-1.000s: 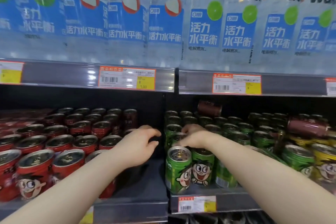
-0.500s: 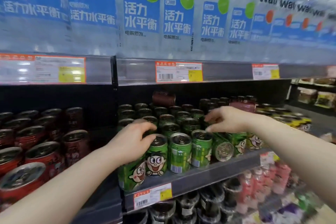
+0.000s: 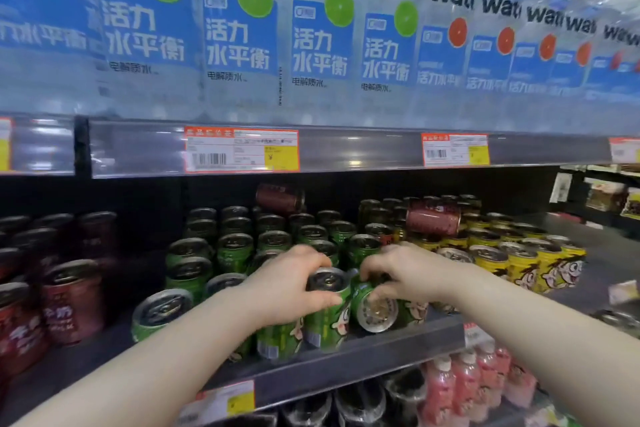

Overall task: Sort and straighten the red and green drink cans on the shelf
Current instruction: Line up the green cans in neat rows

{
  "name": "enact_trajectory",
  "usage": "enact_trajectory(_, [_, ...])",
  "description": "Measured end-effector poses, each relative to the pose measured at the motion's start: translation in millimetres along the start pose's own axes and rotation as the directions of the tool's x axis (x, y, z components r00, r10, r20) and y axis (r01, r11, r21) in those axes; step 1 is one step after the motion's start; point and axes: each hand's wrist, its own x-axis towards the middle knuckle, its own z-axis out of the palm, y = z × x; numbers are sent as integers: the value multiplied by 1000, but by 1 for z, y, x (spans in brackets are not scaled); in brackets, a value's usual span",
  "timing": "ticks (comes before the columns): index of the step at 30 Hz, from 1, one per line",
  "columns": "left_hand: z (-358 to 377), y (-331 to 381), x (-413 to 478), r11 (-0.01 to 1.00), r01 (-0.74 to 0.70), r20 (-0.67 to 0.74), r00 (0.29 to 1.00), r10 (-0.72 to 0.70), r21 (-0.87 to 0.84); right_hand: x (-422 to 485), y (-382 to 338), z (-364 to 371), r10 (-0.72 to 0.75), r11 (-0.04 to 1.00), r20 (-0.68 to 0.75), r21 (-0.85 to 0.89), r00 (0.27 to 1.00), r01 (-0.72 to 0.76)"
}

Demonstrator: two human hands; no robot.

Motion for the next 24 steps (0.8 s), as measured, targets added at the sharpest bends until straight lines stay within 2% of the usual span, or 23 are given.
enact_trajectory(4, [9,13,9,996,61,55,996,-65,67,10,18,-4,-59,990,-21,127,998,61])
enact_trajectory(7, [11,15,11,988,103,79,991,-112,115,21,28,-5,-3,968,2,252,1000,3])
enact_trajectory(10, [12,16,10,983,132,93,985,-144,125,32,29,7,44,971,21,236,999,-47])
enact_trajectory(13, [13,17,8,981,141,78,985,-152,131,29,31,10,32,943,2,333,999,-31])
enact_trajectory(15, [14,17,7,981,149,65,985,-158,124,22,35,7,-13,915,47,404,999,-7])
enact_trajectory(19, [16,16,9,981,177,55,982,-182,80,20,42,8,-69,927,123,374,990,18])
enact_trajectory(24, [18,13,12,981,186,44,981,-188,61,21,43,11,-81,909,124,417,989,23])
